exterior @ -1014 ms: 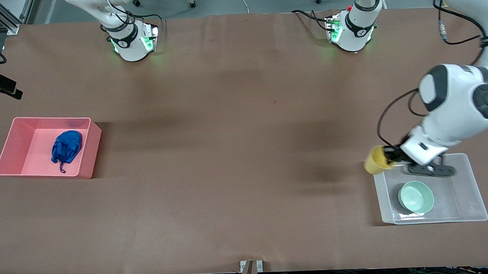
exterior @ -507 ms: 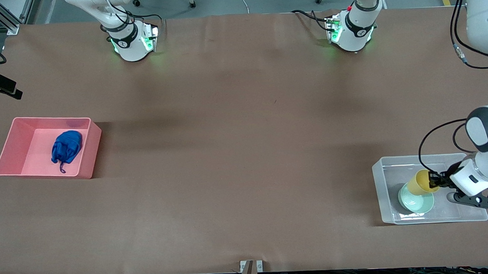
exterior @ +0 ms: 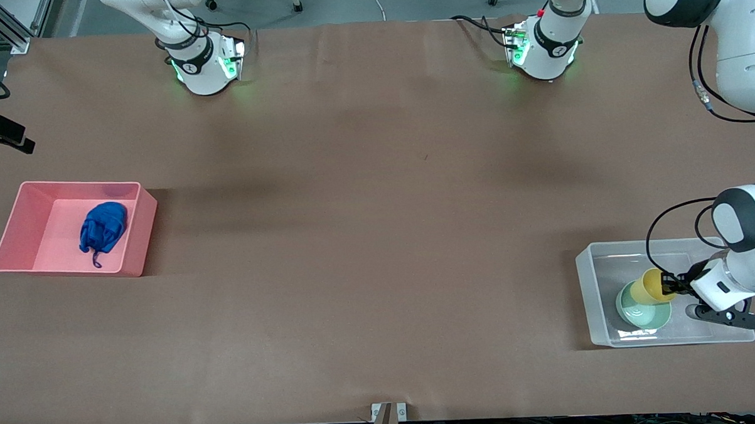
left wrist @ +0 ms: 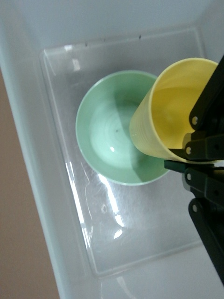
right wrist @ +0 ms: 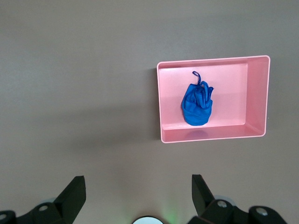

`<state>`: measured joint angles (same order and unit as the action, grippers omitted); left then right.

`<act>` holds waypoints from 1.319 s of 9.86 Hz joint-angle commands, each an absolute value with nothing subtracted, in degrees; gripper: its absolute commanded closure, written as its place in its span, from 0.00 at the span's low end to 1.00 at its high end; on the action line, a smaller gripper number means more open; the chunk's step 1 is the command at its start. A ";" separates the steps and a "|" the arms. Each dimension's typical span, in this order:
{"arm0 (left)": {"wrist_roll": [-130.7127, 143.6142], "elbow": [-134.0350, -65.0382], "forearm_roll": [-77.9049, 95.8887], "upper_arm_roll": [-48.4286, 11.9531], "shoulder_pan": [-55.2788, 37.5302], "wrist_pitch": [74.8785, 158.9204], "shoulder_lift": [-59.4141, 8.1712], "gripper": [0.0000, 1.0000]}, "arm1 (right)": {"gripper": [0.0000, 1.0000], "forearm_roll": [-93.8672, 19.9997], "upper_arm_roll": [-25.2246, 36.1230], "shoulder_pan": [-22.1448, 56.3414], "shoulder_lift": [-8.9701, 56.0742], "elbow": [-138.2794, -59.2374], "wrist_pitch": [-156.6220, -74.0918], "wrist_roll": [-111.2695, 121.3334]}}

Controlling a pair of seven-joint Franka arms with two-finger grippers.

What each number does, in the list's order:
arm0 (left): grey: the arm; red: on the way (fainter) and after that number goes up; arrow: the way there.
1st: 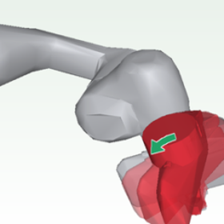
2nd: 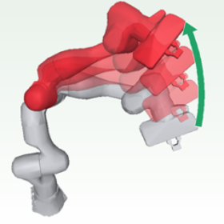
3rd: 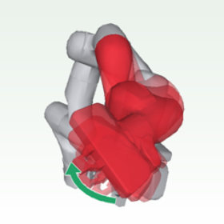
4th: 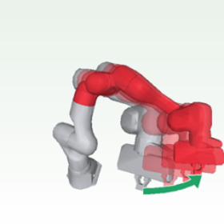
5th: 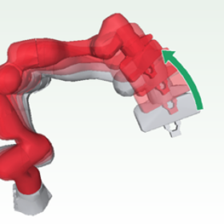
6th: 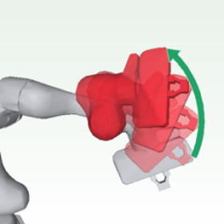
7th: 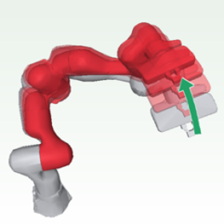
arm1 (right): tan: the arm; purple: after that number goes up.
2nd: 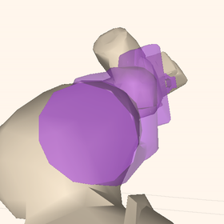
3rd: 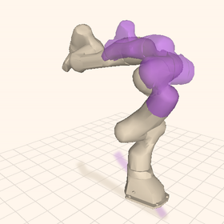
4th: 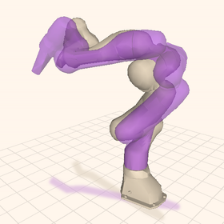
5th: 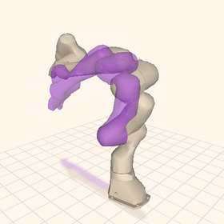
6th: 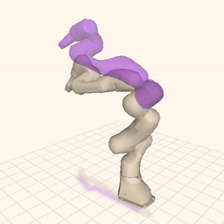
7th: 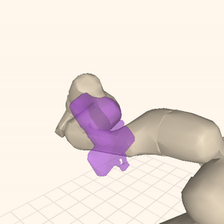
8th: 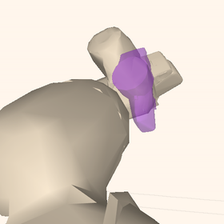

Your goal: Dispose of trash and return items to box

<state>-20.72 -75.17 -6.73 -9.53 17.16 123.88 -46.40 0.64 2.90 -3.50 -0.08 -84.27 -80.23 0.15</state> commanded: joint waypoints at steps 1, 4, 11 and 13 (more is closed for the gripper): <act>-20.58 -73.92 -7.82 -9.14 16.88 124.72 -49.56 0.98 | 0.00 0.44 2.72 -3.87 -0.09 -83.93 -79.72 0.70; -18.29 -74.79 -7.56 -9.84 17.14 124.54 -45.99 0.00 | 0.00 0.44 2.72 -4.04 -0.09 -83.94 -79.72 0.70; -14.78 -97.52 -7.56 -14.23 16.61 116.55 -9.72 0.00 | 0.00 0.35 2.72 -4.04 -0.09 -83.94 -79.72 0.70; -14.59 -96.96 -6.77 -16.60 16.61 111.04 -6.69 0.00 | 0.00 0.35 2.72 -4.04 -0.09 -84.02 -79.72 0.70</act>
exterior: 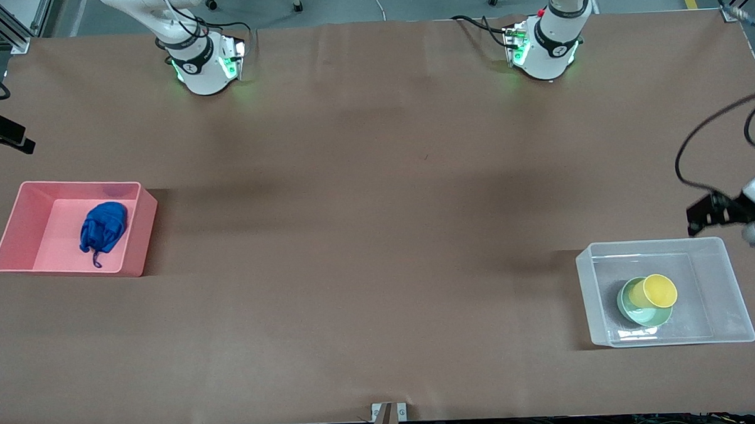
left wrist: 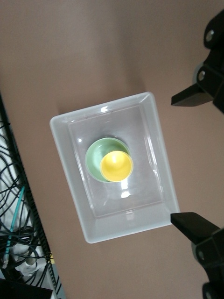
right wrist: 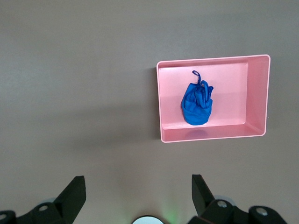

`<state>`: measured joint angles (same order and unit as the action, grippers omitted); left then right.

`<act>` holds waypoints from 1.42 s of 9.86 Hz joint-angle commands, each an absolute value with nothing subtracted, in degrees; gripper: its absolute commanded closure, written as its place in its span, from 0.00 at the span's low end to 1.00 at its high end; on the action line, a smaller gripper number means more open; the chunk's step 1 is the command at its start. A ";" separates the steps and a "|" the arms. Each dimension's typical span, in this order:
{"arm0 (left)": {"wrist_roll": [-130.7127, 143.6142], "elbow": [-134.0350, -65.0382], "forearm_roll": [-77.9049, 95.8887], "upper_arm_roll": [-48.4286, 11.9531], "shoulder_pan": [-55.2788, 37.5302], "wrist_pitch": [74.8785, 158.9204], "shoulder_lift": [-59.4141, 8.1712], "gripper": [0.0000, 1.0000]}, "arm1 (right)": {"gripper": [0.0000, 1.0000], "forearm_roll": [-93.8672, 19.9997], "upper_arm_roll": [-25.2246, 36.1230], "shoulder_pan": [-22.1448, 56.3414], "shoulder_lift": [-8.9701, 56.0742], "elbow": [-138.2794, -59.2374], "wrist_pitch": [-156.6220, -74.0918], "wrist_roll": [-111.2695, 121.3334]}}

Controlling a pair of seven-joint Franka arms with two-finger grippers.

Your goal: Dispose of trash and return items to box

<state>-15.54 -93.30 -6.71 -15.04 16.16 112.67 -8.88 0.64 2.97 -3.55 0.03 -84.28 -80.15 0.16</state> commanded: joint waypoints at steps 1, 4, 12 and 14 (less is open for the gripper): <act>-13.98 -94.16 -5.38 -17.22 16.61 107.96 -6.68 0.00 | 0.00 0.35 2.72 -4.04 -0.09 -84.02 -79.72 0.70; -13.80 -85.11 -4.57 -19.33 14.69 97.77 -6.94 0.00 | 0.00 0.35 2.72 -4.04 -0.09 -84.02 -79.72 0.70; -3.34 -85.60 -1.14 -1.23 -5.80 87.63 -2.46 0.00 | 0.00 0.35 2.72 -4.04 -0.09 -84.02 -79.80 0.70; -3.17 -86.65 -1.05 -1.32 -5.54 88.15 -2.46 0.00 | 0.00 0.35 2.72 -4.04 -0.09 -84.02 -79.80 0.79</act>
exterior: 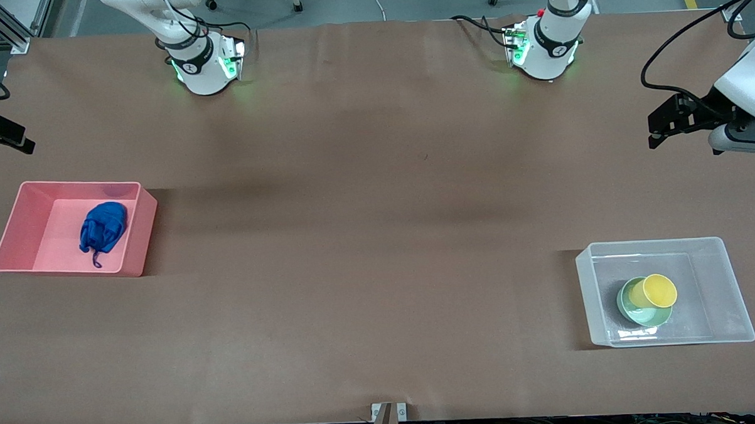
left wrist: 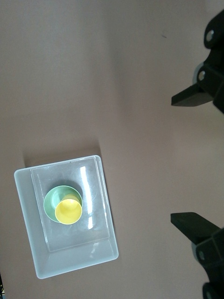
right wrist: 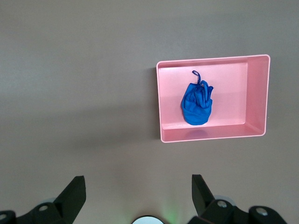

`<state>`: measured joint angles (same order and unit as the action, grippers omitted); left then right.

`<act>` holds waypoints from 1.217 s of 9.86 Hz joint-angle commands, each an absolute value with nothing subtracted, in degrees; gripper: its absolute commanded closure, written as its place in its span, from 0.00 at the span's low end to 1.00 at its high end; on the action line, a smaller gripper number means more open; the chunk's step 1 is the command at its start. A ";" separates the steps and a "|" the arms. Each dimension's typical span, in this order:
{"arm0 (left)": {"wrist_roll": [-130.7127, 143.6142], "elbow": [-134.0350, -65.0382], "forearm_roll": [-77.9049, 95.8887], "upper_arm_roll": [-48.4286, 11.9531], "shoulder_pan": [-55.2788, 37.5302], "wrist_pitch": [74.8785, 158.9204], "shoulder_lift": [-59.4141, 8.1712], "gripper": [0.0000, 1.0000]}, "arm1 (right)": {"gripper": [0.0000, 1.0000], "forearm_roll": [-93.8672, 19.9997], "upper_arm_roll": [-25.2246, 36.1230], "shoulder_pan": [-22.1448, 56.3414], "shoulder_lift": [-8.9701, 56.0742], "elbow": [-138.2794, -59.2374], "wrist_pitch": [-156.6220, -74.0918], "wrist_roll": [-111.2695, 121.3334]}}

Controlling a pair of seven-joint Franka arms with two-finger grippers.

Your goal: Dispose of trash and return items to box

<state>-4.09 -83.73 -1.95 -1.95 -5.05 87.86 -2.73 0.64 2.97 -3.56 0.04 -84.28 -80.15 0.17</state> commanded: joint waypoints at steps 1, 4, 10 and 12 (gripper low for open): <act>-2.82 -87.10 -1.05 -1.58 -5.54 88.33 -2.37 0.00 | 0.00 0.35 2.72 -4.04 -0.09 -83.94 -79.80 0.70; 0.44 -94.62 -1.14 -3.43 -5.19 90.77 3.84 0.00 | 0.00 0.35 2.72 -4.04 -0.09 -84.02 -79.80 0.70; 1.05 -93.78 0.18 -3.78 -5.01 90.62 2.72 0.00 | 0.00 0.35 2.72 -4.04 -0.09 -84.02 -79.80 0.70; 1.05 -93.78 0.18 -3.78 -5.01 90.62 2.72 0.00 | 0.00 0.35 2.72 -4.04 -0.09 -84.02 -79.80 0.70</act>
